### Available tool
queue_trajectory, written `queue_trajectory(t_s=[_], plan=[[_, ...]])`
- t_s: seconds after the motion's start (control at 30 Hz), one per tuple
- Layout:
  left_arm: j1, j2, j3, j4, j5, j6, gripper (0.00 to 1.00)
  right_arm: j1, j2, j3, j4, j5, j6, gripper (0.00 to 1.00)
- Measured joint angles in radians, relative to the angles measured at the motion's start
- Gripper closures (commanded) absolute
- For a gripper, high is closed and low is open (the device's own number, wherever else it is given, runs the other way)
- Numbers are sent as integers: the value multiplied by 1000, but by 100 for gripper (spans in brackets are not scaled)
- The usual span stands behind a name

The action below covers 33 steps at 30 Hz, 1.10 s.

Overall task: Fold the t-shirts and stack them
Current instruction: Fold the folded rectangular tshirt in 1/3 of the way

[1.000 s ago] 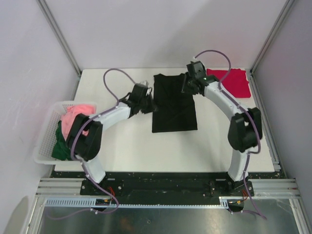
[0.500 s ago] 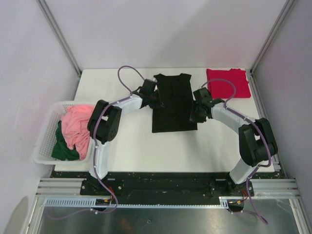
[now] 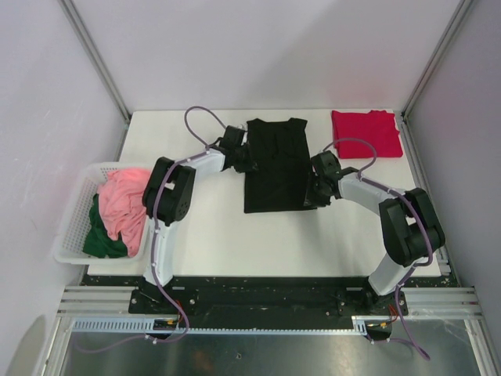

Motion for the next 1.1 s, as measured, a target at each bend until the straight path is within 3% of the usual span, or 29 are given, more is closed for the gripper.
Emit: queue_trajectory(t_s=[0.6,0.83,1.1], plan=[[52,73,112,-1,2,-2,93,-3,-12,-108,75,-33,6,72],[66,93,138,-2,47,5,74,-8,-20,-116,86,-45,7,65],[81,59,134,-6,112,36,60,-14,-86,-135,40,-38,5,61]])
